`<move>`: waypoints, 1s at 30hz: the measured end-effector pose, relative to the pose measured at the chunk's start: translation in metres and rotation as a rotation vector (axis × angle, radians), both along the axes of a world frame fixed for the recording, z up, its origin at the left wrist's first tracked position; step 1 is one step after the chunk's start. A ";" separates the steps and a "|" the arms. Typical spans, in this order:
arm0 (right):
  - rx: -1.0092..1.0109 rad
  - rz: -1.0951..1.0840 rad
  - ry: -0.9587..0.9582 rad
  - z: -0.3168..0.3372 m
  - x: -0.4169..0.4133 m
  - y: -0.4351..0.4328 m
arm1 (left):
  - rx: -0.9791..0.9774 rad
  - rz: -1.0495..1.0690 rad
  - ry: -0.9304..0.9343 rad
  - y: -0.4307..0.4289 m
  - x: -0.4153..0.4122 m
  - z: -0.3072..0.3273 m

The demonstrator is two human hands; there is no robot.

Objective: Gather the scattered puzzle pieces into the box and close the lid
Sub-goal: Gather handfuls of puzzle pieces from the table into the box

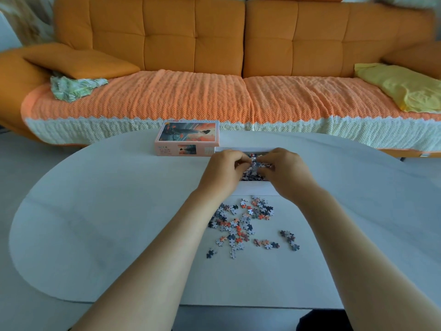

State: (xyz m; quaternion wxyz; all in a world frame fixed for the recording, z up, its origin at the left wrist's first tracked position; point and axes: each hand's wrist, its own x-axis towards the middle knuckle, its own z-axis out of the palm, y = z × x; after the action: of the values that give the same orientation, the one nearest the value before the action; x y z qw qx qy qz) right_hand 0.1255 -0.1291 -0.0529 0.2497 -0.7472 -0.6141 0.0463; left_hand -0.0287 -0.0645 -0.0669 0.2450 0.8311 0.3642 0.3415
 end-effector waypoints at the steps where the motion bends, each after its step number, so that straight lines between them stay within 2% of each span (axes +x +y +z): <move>1: 0.012 -0.006 -0.009 0.000 0.001 -0.001 | 0.019 -0.009 0.013 0.000 0.001 -0.001; 4: 0.120 -0.015 -0.010 0.002 0.003 -0.004 | 0.126 -0.011 0.135 0.002 -0.001 -0.003; 7: 0.040 0.107 -0.045 -0.001 0.001 -0.009 | 0.198 -0.062 0.279 0.001 -0.006 -0.004; 10: -0.049 0.193 -0.092 -0.007 0.001 -0.014 | 0.205 -0.117 0.258 -0.003 -0.012 -0.003; 16: 0.197 0.201 -0.109 0.000 -0.004 -0.029 | 0.280 -0.089 0.161 -0.013 -0.038 0.005; 18: 0.209 0.261 -0.089 0.005 -0.014 -0.036 | 0.291 -0.099 0.141 -0.021 -0.051 0.007; 21: 0.067 0.356 -0.119 0.006 -0.034 -0.047 | 0.188 -0.132 0.222 -0.033 -0.070 0.005; 26: -0.219 0.383 -0.208 -0.002 -0.057 -0.061 | -0.052 -0.210 0.661 -0.048 -0.105 -0.011; 28: -0.300 0.383 -0.246 -0.008 -0.061 -0.064 | -0.039 -0.214 0.755 -0.055 -0.113 -0.017; 30: -0.350 0.377 -0.258 -0.012 -0.062 -0.064 | 0.016 -0.196 0.728 -0.060 -0.114 -0.021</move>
State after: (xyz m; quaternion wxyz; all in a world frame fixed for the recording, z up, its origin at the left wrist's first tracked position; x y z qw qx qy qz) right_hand 0.0633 -0.1930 -0.0652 0.0238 -0.6512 -0.7517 0.1016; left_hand -0.1427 -0.1247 -0.0880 0.1247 0.9308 0.3436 0.0015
